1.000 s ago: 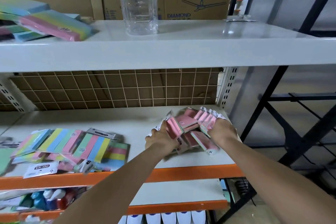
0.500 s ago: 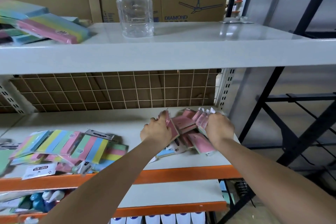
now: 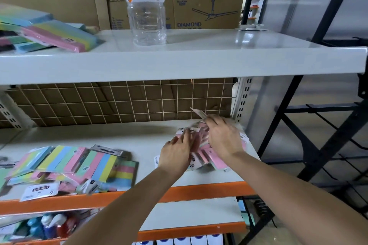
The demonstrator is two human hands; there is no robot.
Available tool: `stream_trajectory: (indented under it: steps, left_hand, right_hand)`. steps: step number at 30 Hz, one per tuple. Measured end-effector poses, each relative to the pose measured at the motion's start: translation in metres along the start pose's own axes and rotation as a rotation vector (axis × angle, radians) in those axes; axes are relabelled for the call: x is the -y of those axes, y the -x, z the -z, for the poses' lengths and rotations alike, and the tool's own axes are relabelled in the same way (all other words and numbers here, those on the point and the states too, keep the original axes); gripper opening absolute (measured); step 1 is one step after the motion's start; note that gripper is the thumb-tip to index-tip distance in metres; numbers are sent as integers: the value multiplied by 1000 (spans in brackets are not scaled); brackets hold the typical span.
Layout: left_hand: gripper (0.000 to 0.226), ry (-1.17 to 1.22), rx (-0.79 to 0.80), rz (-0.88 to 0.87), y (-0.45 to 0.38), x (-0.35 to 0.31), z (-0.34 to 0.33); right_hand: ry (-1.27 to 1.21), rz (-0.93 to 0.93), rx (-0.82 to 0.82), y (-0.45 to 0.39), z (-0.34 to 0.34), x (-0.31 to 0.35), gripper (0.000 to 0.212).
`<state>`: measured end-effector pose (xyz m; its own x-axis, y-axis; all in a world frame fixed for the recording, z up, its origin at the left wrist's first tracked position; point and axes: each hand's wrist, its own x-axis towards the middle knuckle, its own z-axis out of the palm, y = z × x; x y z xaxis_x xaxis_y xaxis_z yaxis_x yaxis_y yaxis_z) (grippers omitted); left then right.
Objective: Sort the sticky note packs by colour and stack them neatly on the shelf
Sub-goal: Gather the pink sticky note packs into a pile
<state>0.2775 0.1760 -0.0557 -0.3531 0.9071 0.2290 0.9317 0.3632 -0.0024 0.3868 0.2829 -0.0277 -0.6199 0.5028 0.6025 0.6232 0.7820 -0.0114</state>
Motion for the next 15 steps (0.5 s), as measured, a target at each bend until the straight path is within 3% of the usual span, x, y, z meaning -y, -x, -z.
stream_trajectory:
  steps: [4,7,9,11,15]
  left_hand:
    - [62,117,23,2,0,8,-15]
    - [43,326,5,81,0,11,-15]
    - [40,426,-42,54,2,13,-13]
    - [45,367,-71,19,3,17,-18]
    - [64,469,155,295,6,24,-23]
  right_hand:
    - [-43,195,-28,5,-4,11,43]
    - [-200,234,130,12,-5,23,42]
    - [-332,125,276,14,-2,28,41]
    - [-456,-24,364,15,-1,32,35]
    - [-583,-317,390,3,-7,36,37]
